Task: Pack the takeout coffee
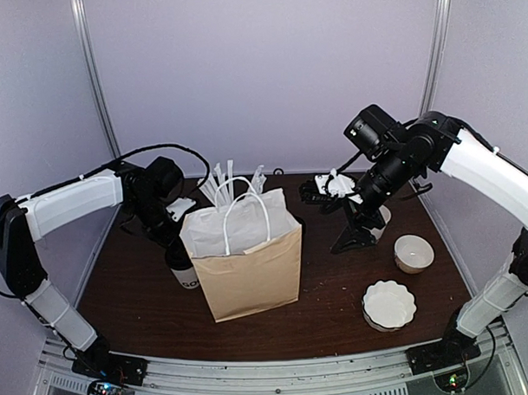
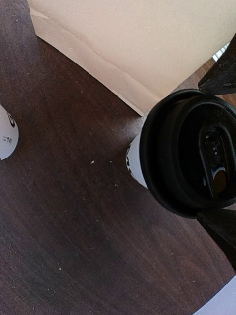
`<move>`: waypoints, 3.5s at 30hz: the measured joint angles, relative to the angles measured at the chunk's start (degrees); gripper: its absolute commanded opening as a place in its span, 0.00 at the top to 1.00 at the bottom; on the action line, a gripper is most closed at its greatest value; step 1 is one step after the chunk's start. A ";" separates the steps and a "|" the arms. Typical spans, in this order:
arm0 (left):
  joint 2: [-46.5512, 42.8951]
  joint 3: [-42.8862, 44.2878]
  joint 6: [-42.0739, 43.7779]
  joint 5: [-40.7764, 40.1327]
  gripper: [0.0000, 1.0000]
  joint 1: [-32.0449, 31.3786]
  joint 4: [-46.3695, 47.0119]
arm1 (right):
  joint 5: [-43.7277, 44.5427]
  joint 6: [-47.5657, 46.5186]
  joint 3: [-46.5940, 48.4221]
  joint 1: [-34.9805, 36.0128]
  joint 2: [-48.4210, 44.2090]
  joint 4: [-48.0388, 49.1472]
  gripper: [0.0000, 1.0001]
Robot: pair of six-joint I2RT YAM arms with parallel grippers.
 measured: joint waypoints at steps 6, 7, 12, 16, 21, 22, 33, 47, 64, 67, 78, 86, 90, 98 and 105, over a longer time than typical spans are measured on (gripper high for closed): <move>0.11 -0.24 0.24 0.13 0.17 0.00 -0.04 | 0.42 0.00 -0.15 0.00 0.00 0.02 0.04; 0.11 -0.37 0.33 0.11 0.19 0.00 -0.04 | 0.42 0.00 -0.20 0.00 0.00 0.02 0.04; 0.09 -0.48 0.59 0.17 0.28 0.00 0.00 | 0.48 0.00 -0.50 0.00 0.00 0.11 0.04; -0.17 -0.46 0.59 0.39 0.31 0.00 -0.66 | 0.66 0.00 -0.55 0.00 -0.02 0.11 0.04; -4.11 0.96 0.52 0.02 0.32 0.00 -5.18 | 1.51 0.09 -0.96 0.00 -0.57 0.31 0.04; -5.86 1.81 0.37 -0.31 0.33 0.00 -6.49 | 1.90 0.11 -1.11 -0.02 -0.85 0.44 0.04; -27.63 10.93 -2.16 1.46 0.36 -4.74 -20.26 | 2.69 0.52 -3.74 -6.84 -4.52 1.88 0.04; -27.54 9.81 -9.31 3.28 0.39 -35.28 -23.45 | 2.67 1.05 -4.76 -11.06 -5.01 2.67 0.04; 13.57 28.46 -0.59 1.42 0.33 -45.42 -5.75 | 1.64 2.05 -9.31 -13.53 -8.70 4.13 0.03; 16.96 28.50 -0.13 3.52 0.33 -44.78 -2.10 | 1.64 2.14 -10.29 -13.57 -10.05 4.81 0.03; 22.91 28.41 -0.13 6.19 0.26 -41.92 2.49 | 1.66 2.14 -13.62 -13.94 -12.09 6.10 0.02; 25.05 29.20 -0.31 6.34 0.20 -41.94 2.47 | 1.68 2.14 -13.99 -13.94 -12.39 6.40 0.02; 25.05 30.99 -0.46 6.36 0.16 -42.12 1.77 | 1.77 2.12 -14.49 -13.94 -13.03 6.34 0.01; 25.05 36.44 -0.48 6.34 0.02 -42.95 0.92 | 1.92 1.90 -14.47 -14.16 -14.47 4.22 0.01; 25.05 46.71 1.49 4.92 0.04 -44.92 -4.90 | -0.83 1.40 -15.10 -14.16 -14.67 2.62 0.05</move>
